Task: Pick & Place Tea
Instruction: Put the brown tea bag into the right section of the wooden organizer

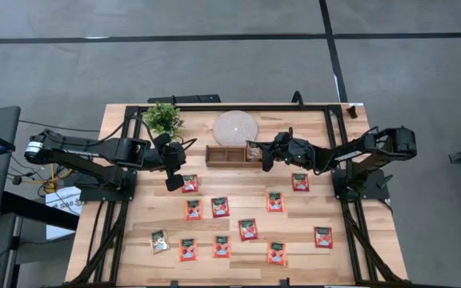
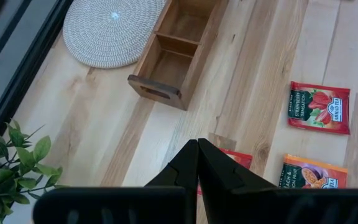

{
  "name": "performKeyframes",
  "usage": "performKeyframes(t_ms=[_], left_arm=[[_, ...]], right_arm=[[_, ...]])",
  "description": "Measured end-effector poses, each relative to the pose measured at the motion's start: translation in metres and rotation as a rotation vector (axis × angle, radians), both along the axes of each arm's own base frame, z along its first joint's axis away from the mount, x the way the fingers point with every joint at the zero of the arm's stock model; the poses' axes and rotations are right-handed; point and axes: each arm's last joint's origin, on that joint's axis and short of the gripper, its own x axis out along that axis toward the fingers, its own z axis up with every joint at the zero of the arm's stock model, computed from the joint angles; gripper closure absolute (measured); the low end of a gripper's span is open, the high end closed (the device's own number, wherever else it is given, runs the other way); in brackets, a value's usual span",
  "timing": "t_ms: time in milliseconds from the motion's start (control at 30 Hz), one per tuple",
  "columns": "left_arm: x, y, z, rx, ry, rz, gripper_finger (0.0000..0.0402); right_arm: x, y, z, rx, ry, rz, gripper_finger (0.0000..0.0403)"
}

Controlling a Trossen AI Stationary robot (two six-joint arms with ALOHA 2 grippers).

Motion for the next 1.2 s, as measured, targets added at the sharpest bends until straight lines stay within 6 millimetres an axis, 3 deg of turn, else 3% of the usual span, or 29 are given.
performKeyframes(t_ms=[933,1200], left_arm=[[0.0001,0.0000,0.0000,0.003,0.001,-0.003,0.0401],[0.0001,0.0000,0.0000,0.003,0.001,-0.003,0.0401]], right_arm=[[-0.0010,0.0006,-0.0032,0.030,0.023,-0.003,0.0402],[-0.0010,0.0006,-0.0032,0.030,0.023,-0.004,0.0351]])
